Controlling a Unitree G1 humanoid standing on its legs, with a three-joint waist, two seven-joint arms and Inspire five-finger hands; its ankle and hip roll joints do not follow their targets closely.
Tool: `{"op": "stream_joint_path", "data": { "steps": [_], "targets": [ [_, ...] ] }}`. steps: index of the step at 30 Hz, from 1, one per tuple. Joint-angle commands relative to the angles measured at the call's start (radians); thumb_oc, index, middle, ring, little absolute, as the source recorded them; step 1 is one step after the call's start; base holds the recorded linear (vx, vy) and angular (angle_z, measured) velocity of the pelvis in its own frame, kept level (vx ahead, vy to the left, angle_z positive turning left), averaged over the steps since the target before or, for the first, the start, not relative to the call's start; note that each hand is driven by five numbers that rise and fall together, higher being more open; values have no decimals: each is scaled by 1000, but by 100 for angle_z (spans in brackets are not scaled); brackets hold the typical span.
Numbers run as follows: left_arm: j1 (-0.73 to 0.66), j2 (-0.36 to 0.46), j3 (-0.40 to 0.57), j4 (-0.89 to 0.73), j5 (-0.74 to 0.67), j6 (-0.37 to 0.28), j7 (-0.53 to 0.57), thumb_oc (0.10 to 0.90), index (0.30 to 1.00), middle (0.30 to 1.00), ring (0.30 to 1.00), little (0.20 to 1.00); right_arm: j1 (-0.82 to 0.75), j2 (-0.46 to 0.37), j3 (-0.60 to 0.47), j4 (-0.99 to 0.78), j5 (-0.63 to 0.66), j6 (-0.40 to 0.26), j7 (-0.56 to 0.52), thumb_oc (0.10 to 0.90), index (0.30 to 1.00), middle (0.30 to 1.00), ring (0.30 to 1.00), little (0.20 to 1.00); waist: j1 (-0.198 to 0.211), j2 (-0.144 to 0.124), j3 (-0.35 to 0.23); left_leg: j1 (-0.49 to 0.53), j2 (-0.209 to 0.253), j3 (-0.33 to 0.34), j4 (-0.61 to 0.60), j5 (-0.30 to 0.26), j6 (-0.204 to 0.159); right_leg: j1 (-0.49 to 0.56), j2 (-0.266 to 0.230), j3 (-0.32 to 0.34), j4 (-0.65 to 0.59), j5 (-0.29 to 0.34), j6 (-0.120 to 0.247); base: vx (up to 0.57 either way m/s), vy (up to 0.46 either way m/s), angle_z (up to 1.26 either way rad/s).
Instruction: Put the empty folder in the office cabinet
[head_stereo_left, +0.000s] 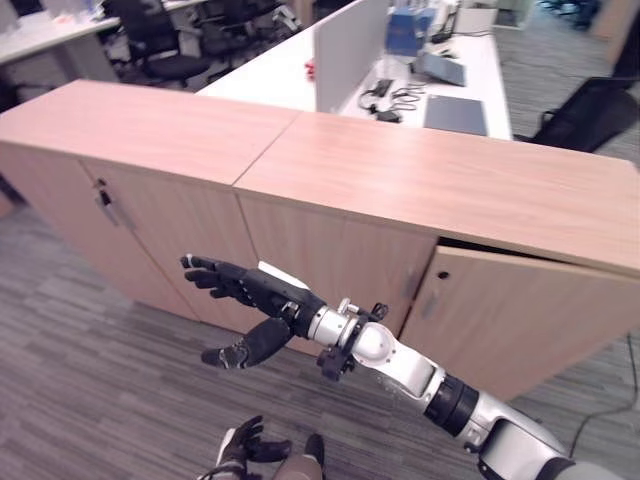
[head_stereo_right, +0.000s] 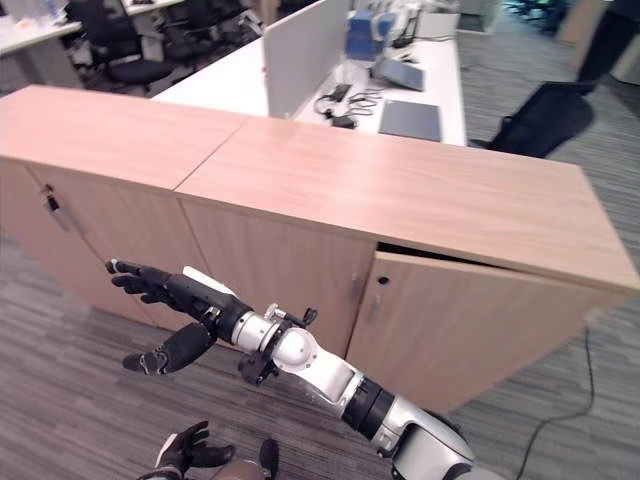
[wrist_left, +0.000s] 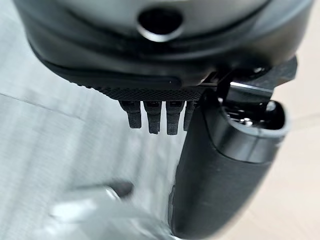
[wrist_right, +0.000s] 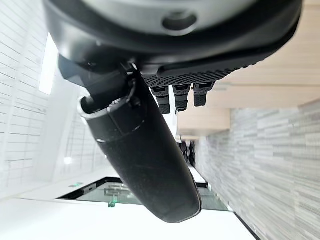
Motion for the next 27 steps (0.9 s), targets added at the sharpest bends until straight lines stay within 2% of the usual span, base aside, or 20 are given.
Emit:
{"op": "stream_joint_path", "data": {
  "steps": [1,3,5,6,7,8,9,10,11,12,13,14,16,18,19,21,27],
  "targets": [
    [41,16,-81,18,60,3,-8,800,900,900,900,900,1,-25,-151,26,-11,-65,-23,800,900,900,900,900,-15,26,17,73,104,-23,-9,-84,-133,-67,39,39,30,-52,34,72,218,20],
    [22,3,-112,-8,82,1,-23,800,900,900,900,900,82,-54,-191,106,-74,-53,-26,800,900,900,900,900,-41,36,18,106,75,-25,-27,-111,-99,-132,-16,65,174,-40,64,99,236,3],
    [-7,1,-143,-37,103,5,-27,800,900,900,900,900,174,-75,-222,182,-151,-31,-38,800,900,900,900,900,-86,43,30,143,43,-40,-52,-127,-71,-193,-65,110,318,35,94,113,222,-11],
    [-24,2,-154,-51,103,3,-25,800,900,900,900,900,207,-88,-243,219,-178,-29,-44,800,900,900,900,900,-112,54,38,148,39,-52,-57,-127,-60,-235,-65,157,384,75,106,126,153,24],
    [-59,19,-171,-81,92,-3,-26,800,900,900,900,900,296,-101,-309,314,-220,-27,-79,800,900,900,900,900,-160,74,51,173,38,-88,-72,-135,-55,-298,-26,275,453,61,125,81,85,41],
    [-59,19,-172,-82,92,-3,-26,800,900,900,900,900,296,-102,-310,314,-220,-27,-79,800,900,900,900,900,-158,76,48,168,42,-87,-71,-133,-55,-301,-21,275,448,67,124,125,27,37],
    [-76,37,-170,-101,75,-11,-28,800,900,900,900,900,340,-104,-355,377,-213,-27,-98,800,900,900,900,900,-193,82,57,183,41,-113,-83,-134,-60,-320,23,346,429,16,111,52,-7,28],
    [-77,37,-170,-101,75,-11,-28,800,900,900,900,900,339,-104,-355,377,-213,-28,-98,800,900,900,900,900,-191,85,55,180,45,-112,-83,-132,-61,-321,27,346,424,20,109,98,-31,38],
    [-86,50,-164,-112,59,-16,-32,800,900,900,900,900,357,-108,-384,422,-213,-27,-112,800,900,900,900,900,-208,81,62,189,38,-126,-86,-133,-66,-319,49,386,378,-10,112,97,-141,62],
    [-113,74,-153,-129,26,-29,-34,800,900,900,900,900,407,-113,-453,498,-243,-32,-159,800,900,900,900,900,-232,79,62,187,38,-148,-93,-139,-78,-308,67,417,209,-20,87,141,-201,42],
    [-118,79,-147,-132,12,-33,-29,800,900,900,900,900,414,-113,-471,548,-258,-29,-175,800,900,900,900,900,-241,77,59,193,40,-144,-100,-142,-85,-328,57,407,157,0,82,140,-242,24],
    [-127,79,-149,-130,8,-38,-33,800,900,900,900,900,437,-100,-504,599,-251,-29,-190,800,900,900,900,900,-253,69,52,194,37,-150,-100,-145,-91,-311,55,424,77,6,90,123,-172,-3],
    [-123,73,-137,-131,-13,-46,-36,800,900,900,900,900,481,-65,-568,718,-198,-20,-204,800,900,900,900,900,-272,60,41,206,36,-148,-100,-152,-96,-283,60,473,23,27,90,101,-140,7],
    [-123,73,-137,-131,-13,-47,-37,800,900,900,900,900,480,-65,-569,719,-198,-21,-204,800,900,900,900,900,-270,59,42,209,36,-147,-100,-153,-96,-280,60,474,20,28,90,35,-88,26],
    [-117,62,-124,-125,-35,-52,-31,800,900,900,900,900,501,-53,-613,799,-163,-15,-214,800,900,900,900,900,-280,61,33,210,42,-140,-99,-152,-105,-265,61,483,-7,34,89,81,-196,1],
    [-102,44,-121,-116,-50,-48,-40,800,900,900,900,900,529,-51,-616,832,-160,-7,-209,800,900,900,900,900,-287,67,19,223,50,-131,-109,-150,-109,-234,64,476,-51,43,82,82,-163,-3],
    [-70,3,-185,-83,15,-36,-69,800,900,900,900,900,541,-81,-651,898,-141,0,-204,800,900,900,900,900,-319,93,19,246,72,-130,-115,-142,-130,-185,90,471,-98,39,62,18,-97,-10]
  ]
}}
